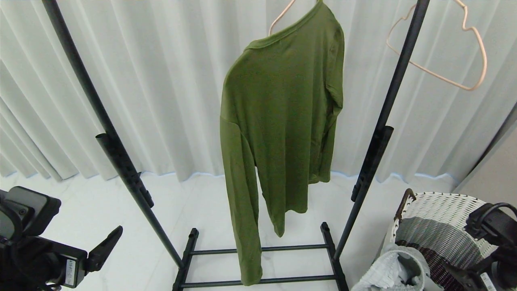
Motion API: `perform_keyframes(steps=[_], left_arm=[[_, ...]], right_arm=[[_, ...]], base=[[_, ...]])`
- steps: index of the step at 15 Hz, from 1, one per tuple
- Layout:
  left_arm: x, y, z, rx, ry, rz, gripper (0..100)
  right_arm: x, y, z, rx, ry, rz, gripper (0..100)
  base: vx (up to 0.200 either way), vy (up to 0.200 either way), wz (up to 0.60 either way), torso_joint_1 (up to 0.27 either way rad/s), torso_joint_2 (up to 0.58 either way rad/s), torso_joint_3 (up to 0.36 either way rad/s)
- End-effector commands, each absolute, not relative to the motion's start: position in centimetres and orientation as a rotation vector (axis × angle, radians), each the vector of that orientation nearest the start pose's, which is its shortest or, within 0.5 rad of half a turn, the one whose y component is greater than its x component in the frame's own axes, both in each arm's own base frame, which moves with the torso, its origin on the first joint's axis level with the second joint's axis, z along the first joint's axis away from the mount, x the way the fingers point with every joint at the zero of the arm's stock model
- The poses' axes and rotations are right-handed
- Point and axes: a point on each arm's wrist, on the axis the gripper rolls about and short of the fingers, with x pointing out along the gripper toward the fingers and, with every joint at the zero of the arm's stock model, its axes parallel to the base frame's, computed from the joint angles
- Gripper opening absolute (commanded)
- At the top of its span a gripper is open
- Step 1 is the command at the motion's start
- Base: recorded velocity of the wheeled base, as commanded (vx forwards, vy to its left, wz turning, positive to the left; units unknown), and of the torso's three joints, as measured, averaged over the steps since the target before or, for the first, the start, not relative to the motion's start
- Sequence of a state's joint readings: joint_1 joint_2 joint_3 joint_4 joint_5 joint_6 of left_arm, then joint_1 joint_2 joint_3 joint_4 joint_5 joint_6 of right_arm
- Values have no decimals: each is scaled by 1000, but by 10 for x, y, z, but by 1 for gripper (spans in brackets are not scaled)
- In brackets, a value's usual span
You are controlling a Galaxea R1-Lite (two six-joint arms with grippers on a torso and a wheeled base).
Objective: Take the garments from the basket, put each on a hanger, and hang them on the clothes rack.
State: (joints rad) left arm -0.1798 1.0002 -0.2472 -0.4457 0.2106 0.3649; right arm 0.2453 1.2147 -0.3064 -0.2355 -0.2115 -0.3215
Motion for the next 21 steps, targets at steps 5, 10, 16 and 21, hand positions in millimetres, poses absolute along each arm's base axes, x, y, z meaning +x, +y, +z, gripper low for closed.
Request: perform_keyframes(steps=[5, 10, 16, 21], left_arm=[[112, -26, 156, 436, 289, -117, 100], [110, -27, 154, 441, 295, -131, 100], [110, -27, 153, 442, 296, -133, 100], [110, -27, 151, 442, 305, -134, 100]], right_arm=[[176, 42, 79, -463, 802, 212, 100], [191, 45, 60, -470, 812, 194, 100], [194, 45, 51, -486, 819, 158, 0], [194, 46, 57, -491, 789, 133, 0]], base=[[0, 0, 0, 0, 0, 0], [0, 0, 0, 0, 0, 0], [0, 0, 0, 0, 0, 0], [0, 0, 0, 0, 0, 0]])
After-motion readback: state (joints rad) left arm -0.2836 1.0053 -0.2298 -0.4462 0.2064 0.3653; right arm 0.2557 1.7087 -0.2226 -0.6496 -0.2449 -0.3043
